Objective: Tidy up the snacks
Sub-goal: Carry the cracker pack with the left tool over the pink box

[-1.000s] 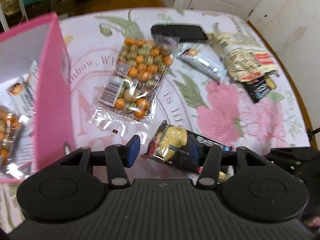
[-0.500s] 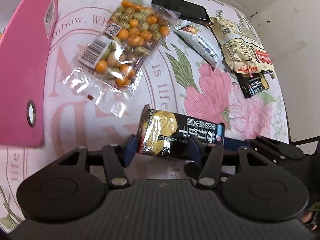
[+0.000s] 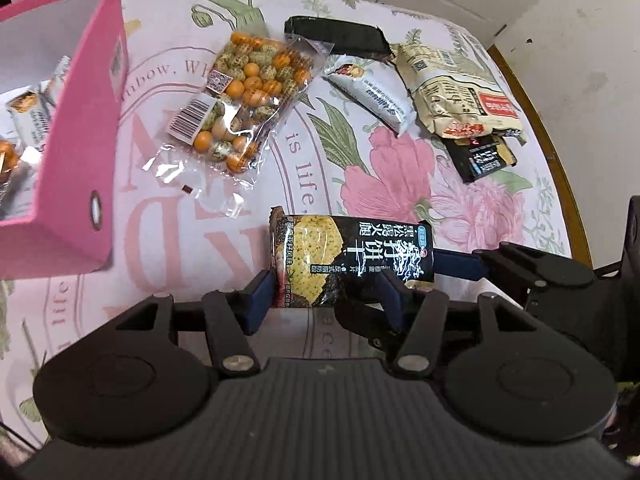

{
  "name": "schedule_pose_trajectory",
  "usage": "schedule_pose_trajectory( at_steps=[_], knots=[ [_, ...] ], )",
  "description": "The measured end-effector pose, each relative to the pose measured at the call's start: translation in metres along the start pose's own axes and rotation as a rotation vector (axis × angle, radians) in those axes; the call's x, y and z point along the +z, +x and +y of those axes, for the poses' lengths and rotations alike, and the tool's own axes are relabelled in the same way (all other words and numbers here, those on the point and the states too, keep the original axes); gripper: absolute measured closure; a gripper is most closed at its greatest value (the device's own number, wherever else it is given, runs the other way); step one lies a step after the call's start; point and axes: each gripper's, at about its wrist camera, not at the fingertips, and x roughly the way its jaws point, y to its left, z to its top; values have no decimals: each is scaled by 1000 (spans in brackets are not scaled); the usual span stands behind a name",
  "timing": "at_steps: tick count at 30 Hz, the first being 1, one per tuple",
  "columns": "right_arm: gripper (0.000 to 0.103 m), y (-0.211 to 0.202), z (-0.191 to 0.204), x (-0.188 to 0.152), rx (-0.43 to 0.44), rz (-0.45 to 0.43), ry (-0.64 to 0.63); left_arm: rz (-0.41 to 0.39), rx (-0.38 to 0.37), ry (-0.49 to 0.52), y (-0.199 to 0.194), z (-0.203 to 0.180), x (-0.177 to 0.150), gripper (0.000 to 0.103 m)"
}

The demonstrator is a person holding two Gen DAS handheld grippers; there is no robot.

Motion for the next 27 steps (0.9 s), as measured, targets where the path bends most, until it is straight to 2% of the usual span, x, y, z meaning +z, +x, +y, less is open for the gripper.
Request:
schedule_pose_trajectory(
  at_steps=[5,13,20,27],
  knots=[
    [18,-17,13,-4,4,21,-26,-17,11,33,-23,-7,-12,48],
    [18,-49,46,-2,0,5,-156,-53,-2,2,-62,0,-28,48],
    [18,-65,78,9,44,-40,-293,-101,-22,-51,-102,25,-35,48],
    [18,-67,108,32,140,-78,-362,-176,-1,-87,-144,57,-34,48]
  ],
)
